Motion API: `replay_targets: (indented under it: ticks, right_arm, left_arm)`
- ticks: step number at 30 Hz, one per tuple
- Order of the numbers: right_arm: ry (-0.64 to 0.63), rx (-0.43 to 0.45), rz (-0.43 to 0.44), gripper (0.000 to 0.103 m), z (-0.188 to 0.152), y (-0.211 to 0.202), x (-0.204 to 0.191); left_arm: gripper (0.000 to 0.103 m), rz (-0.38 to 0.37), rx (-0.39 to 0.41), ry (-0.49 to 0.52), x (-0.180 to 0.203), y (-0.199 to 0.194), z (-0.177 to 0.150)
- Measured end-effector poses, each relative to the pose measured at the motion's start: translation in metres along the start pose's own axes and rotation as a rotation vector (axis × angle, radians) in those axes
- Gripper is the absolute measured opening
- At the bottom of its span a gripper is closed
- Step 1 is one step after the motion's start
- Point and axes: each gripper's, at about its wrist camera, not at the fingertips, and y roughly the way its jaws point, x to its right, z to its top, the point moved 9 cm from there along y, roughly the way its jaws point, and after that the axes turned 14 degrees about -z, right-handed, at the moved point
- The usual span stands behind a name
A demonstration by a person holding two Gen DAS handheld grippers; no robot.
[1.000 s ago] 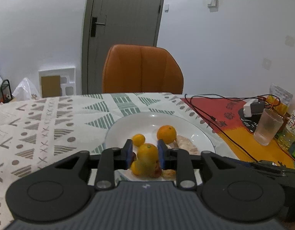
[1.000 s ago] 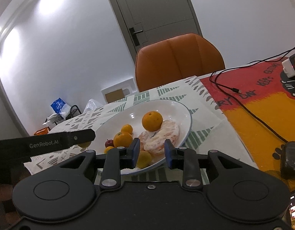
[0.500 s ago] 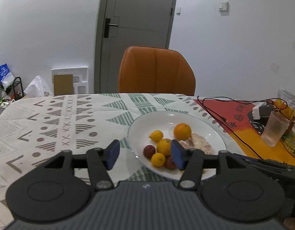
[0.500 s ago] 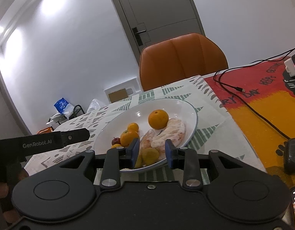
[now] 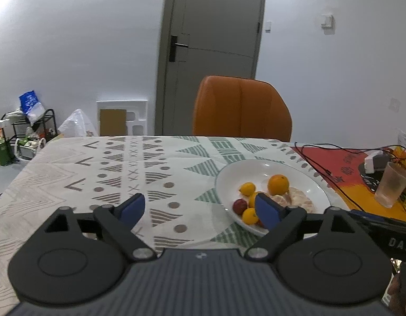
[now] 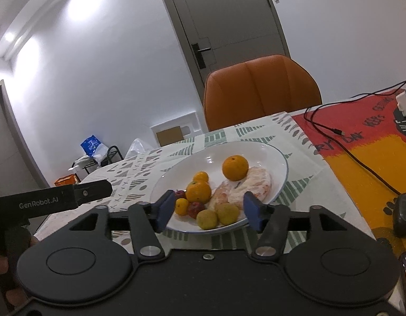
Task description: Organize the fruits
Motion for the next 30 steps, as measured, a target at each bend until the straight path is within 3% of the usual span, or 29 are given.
replay_targets:
  ticks: [4,8,18,30]
  right_arm:
    - [-0.010,0.014,0.009,0.077,0.001,-0.009,-0.007]
    - [-0.020,0.025,0.014,0.083,0.002,-0.017,-0.013]
    - [-0.044,0.045,0.023,0.103,0.004,-0.033,-0.032]
    - [-0.081,0.051,0.055,0.103,0.002,-0.047,-0.061]
  left_arm:
    - [0.097,0.019,0.022,-0.006,-0.007,-0.014,0.002]
    - [0.101,0.035,0.032,-0.011,-0.013,-0.026,0.003]
    - [0.103,0.043,0.062,-0.030,-0.027,-0.058,0.004]
    - [0.103,0.069,0.086,-0.063,-0.050,-0.089,0.001]
